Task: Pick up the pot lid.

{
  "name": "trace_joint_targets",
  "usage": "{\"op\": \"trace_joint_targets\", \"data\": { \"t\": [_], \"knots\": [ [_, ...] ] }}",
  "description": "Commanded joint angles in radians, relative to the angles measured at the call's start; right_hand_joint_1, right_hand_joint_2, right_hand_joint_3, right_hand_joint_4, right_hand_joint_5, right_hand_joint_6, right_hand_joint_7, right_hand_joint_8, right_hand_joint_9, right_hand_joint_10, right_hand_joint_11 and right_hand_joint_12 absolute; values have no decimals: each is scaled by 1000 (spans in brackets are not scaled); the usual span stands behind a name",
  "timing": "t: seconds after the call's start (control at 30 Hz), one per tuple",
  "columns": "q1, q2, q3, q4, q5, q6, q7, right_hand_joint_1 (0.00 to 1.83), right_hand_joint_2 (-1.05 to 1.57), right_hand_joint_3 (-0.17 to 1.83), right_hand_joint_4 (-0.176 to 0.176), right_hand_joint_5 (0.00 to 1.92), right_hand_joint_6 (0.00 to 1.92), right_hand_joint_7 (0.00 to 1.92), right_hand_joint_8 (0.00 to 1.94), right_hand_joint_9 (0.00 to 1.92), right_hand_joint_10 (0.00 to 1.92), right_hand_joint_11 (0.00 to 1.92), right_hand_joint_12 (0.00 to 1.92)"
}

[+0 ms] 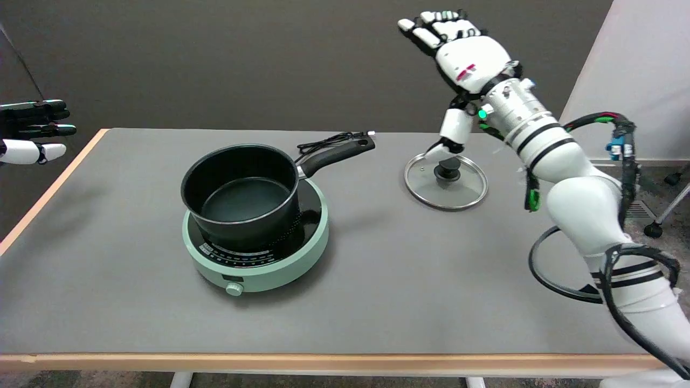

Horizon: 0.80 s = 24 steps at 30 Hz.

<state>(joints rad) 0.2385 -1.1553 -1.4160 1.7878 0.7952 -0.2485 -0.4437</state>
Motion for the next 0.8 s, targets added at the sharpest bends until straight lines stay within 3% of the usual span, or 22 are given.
{"op": "trace_joint_targets", "data": {
  "t": [0.03, 0.43, 0.8],
  "knots": [
    [-35, 84, 130, -90, 64, 30, 1, 1083, -725, 1133, 176, 34, 34, 34, 34, 34, 34, 34, 34],
    [-28, 75, 105, -146, 67, 152, 9, 1103, -735, 1116, 176, 23, 23, 23, 23, 23, 23, 23, 23],
    [-33, 71, 96, -232, 67, 272, 132, 1115, -725, 1164, 175, 13, 13, 13, 13, 13, 13, 13, 13]
  ]
}}
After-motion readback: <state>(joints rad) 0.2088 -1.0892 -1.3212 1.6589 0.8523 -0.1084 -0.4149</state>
